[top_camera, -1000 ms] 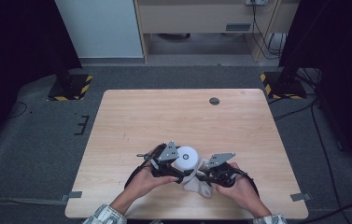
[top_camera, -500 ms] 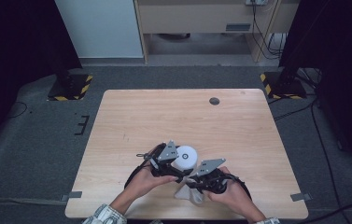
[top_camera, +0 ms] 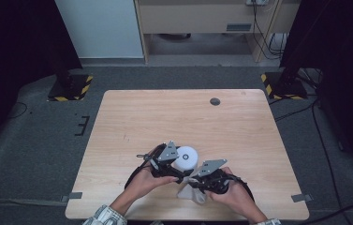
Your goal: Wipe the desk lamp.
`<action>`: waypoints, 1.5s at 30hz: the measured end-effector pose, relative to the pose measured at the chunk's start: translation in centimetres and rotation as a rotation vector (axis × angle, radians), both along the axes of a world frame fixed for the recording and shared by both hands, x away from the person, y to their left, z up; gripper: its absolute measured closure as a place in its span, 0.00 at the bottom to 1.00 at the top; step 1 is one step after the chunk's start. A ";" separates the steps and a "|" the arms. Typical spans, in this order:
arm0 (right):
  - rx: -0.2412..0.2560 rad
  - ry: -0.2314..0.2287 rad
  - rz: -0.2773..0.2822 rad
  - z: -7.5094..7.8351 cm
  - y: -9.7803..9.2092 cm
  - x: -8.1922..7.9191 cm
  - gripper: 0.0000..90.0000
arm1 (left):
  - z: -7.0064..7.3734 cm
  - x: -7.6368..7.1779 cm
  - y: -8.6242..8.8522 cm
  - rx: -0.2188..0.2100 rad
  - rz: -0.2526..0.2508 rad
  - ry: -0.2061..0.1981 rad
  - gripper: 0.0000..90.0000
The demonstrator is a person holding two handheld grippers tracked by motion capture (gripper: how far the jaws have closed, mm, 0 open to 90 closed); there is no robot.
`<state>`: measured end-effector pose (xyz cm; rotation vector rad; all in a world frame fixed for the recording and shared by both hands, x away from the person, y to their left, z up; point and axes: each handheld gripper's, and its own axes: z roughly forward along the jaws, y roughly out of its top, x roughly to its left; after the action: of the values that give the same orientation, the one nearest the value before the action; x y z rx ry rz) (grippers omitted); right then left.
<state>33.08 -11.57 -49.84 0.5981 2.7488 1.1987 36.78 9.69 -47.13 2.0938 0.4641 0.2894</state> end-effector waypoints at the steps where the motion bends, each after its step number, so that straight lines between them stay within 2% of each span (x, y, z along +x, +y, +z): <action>1: -0.004 0.002 -0.009 0.1 -0.2 0.0 0.87 | 0.0 0.0 0.0 0.000 0.002 0.000 0.08; 7: 0.008 -0.024 -0.101 0.8 -2.7 1.1 0.87 | 0.1 0.0 0.2 -0.018 0.009 0.005 0.08; 8: 0.008 -0.024 -0.101 0.8 -2.7 1.1 0.87 | 0.1 0.0 0.2 -0.018 0.009 0.005 0.08; 9: 0.019 -0.031 -0.146 1.1 -3.7 1.6 0.87 | 0.3 -0.2 0.4 -0.031 0.012 -0.004 0.08; 10: 0.019 -0.031 -0.146 1.1 -3.7 1.6 0.87 | 0.3 -0.2 0.4 -0.031 0.012 -0.004 0.07; 12: 0.026 -0.041 -0.184 1.4 -4.4 1.9 0.87 | 0.8 -0.5 0.7 -0.053 0.017 -0.010 0.07; 14: 0.036 -0.060 -0.246 1.7 -5.4 2.3 0.86 | 1.4 -0.8 1.4 -0.071 0.007 -0.011 0.07; 17: 0.043 -0.076 -0.298 1.9 -6.3 2.7 0.86 | 1.7 -1.1 2.2 -0.071 0.007 -0.015 0.07; 18: 0.048 -0.090 -0.340 2.1 -7.1 3.0 0.86 | 1.8 -1.2 2.8 -0.073 0.012 -0.016 0.07; 19: 0.049 -0.094 -0.354 2.2 -7.4 3.1 0.86 | 1.8 -1.3 3.7 -0.068 0.017 -0.014 0.07; 20: 0.049 -0.094 -0.354 2.2 -7.4 3.1 0.86 | 1.8 -1.3 3.7 -0.068 0.017 -0.014 0.07; 22: 0.060 -0.105 -0.393 2.4 -8.1 3.5 0.86 | 1.5 -1.3 4.9 -0.054 0.033 -0.010 0.07; 23: 0.073 -0.114 -0.430 2.5 -8.7 3.9 0.86 | 1.1 -1.1 6.3 -0.048 0.063 0.000 0.07; 24: 0.073 -0.114 -0.430 2.5 -8.7 3.9 0.86 | 1.1 -1.1 6.3 -0.048 0.063 0.000 0.07; 30: 0.075 -0.140 -0.500 2.7 -10.0 5.0 0.86 | 0.1 0.7 9.7 -0.013 0.211 0.015 0.07; 31: 0.073 -0.143 -0.519 2.8 -10.4 5.5 0.86 | -0.4 1.2 10.5 0.013 0.261 0.024 0.08; 32: 0.073 -0.143 -0.519 2.8 -10.4 5.5 0.86 | -0.4 1.2 10.5 0.013 0.261 0.024 0.08; 33: 0.066 -0.153 -0.541 2.9 -10.7 5.9 0.86 | -0.7 1.4 11.0 0.026 0.290 0.031 0.08; 34: 0.072 -0.157 -0.552 3.0 -10.9 6.3 0.86 | -1.3 2.0 11.8 0.055 0.341 0.040 0.08; 36: 0.081 -0.164 -0.572 3.3 -11.0 6.8 0.86 | -1.5 2.1 12.0 0.065 0.355 0.044 0.08; 37: 0.082 -0.172 -0.579 3.4 -11.1 7.1 0.86 | -1.8 2.5 12.5 0.082 0.388 0.047 0.08; 40: 0.099 -0.184 -0.609 3.8 -11.2 8.3 0.86 | -2.1 2.8 12.9 0.083 0.414 0.061 0.08; 41: 0.099 -0.190 -0.614 3.8 -11.2 8.7 0.86 | -2.5 3.1 13.2 0.101 0.430 0.062 0.08; 42: 0.099 -0.190 -0.614 3.8 -11.2 8.7 0.86 | -2.5 3.1 13.2 0.101 0.430 0.062 0.08; 45: 0.094 -0.191 -0.650 3.3 -11.0 10.3 0.86 | -3.0 3.5 13.7 0.116 0.465 0.077 0.08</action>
<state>43.38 -22.56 -46.52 1.1932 2.0854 1.1375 40.27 23.36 -50.16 2.0938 1.0036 0.5149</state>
